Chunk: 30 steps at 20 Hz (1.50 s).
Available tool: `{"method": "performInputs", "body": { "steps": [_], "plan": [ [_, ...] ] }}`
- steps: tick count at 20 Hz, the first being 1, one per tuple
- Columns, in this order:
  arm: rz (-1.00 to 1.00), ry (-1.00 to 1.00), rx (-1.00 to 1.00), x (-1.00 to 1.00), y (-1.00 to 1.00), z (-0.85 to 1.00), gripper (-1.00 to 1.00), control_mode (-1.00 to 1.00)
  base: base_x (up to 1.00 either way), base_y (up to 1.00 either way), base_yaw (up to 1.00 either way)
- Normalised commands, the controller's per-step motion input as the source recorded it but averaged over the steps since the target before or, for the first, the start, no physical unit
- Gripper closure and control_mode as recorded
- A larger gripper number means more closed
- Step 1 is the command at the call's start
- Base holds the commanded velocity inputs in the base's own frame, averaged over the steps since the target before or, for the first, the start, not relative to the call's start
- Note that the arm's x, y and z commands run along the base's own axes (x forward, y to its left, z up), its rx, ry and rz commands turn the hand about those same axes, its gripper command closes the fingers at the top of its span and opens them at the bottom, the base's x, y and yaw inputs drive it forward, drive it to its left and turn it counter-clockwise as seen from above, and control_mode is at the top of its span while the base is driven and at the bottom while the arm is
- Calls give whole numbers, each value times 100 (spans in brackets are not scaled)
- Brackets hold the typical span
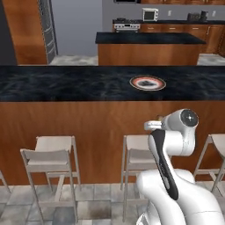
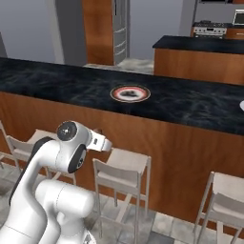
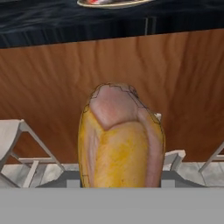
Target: Take the chicken drumsticks from the pan and place one on each plate on the dining counter.
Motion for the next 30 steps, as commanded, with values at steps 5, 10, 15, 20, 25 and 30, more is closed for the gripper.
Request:
{"method": "performInputs", "body": {
  "steps": [5, 10, 15, 20, 25, 30],
  "plan": [
    [0, 0, 0, 0, 0, 0, 100, 100, 30, 15, -3],
    [0, 0, 0, 0, 0, 0, 100, 100, 3, 16, -4],
    [0, 0, 0, 0, 0, 0, 100, 100, 38, 17, -11],
    [0, 0, 0, 0, 0, 0, 100, 100, 54, 15, -3],
    [0, 0, 0, 0, 0, 0, 100, 100, 32, 10, 0],
    [0, 0, 0, 0, 0, 0, 100, 100, 3, 10, -12]
  ]
}}
